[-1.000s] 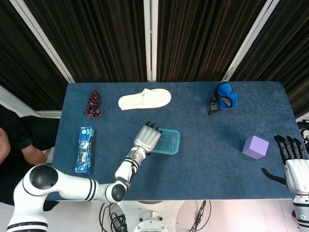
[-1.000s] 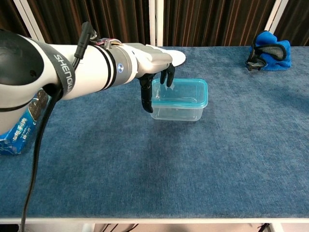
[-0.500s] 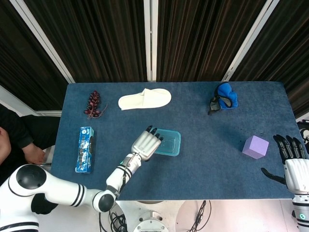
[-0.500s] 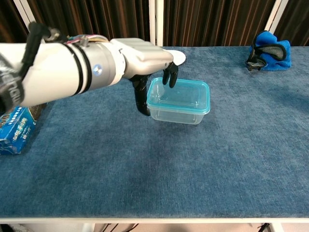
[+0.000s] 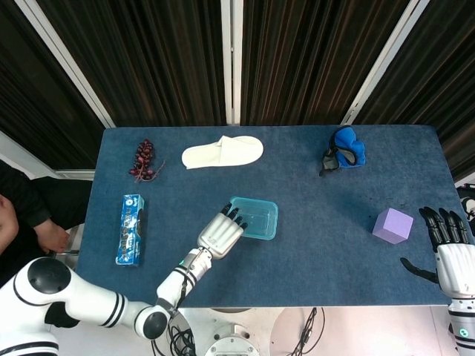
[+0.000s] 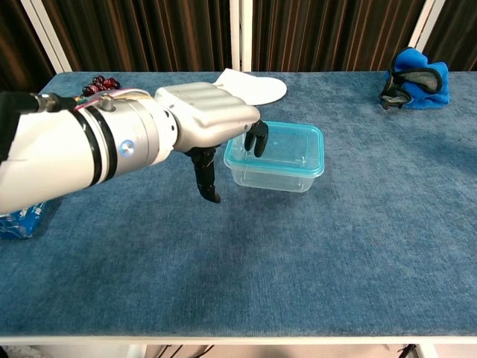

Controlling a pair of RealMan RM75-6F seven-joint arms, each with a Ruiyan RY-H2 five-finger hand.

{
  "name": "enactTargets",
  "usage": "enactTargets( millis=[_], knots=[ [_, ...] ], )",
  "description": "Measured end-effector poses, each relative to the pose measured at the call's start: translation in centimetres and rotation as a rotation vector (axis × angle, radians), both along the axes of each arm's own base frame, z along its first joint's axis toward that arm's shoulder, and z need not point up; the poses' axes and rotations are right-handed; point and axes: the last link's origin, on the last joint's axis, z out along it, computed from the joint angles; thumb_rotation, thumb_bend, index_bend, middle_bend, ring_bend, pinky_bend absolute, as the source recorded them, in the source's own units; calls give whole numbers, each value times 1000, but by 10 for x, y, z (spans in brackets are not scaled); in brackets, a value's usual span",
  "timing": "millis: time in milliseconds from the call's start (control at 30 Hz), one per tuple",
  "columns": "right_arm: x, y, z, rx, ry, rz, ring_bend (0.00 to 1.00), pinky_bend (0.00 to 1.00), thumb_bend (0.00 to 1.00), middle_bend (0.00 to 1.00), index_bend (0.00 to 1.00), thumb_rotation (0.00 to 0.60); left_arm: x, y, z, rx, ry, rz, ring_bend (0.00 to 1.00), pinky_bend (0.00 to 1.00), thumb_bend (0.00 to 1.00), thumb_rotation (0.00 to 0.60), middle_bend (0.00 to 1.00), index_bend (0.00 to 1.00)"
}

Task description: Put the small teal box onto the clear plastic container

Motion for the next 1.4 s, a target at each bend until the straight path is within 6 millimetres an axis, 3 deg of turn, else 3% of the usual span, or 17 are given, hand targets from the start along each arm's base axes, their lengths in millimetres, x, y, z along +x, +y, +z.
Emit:
enactTargets(
  millis=[233, 500, 700, 867, 1000, 1167, 1333, 1400],
  knots=[
    [2, -1, 0, 2, 4, 3, 0, 17, 26, 86, 0, 600, -7, -2, -10, -2, 22, 6, 105, 115, 0, 600, 268, 321],
    [2, 0, 0, -1, 1, 4, 0, 17, 26, 86, 0, 600, -3, -2, -8, 12, -3, -1, 105, 114, 0, 600, 269, 321],
    [1, -1, 3, 1, 0, 6, 0, 17, 26, 93, 0, 600, 7, 9, 17, 67, -122, 5, 105, 111, 0, 600, 269, 310],
    [0, -6, 7, 22, -14, 13, 0, 17, 26, 98, 0, 600, -5, 28, 52, 141, -278, 71, 98, 104, 0, 600, 238, 237],
    [-2, -13, 11, 48, -30, 23, 0, 8, 26, 65, 0, 600, -40, 46, 89, 255, -387, 134, 19, 76, 0, 600, 132, 129],
    [-5, -23, 13, 111, -73, 28, 0, 0, 29, 9, 0, 600, -120, 54, 144, 473, -402, 207, 10, 47, 0, 600, 124, 113],
    [-9, -29, 13, 139, -105, 35, 0, 0, 31, 9, 0, 600, -200, 22, 182, 559, -280, 267, 0, 21, 0, 600, 122, 131],
    [-9, -28, 13, 136, -121, 43, 0, 0, 30, 13, 0, 600, -219, 4, 190, 565, -263, 293, 0, 21, 0, 600, 122, 136]
  ],
)
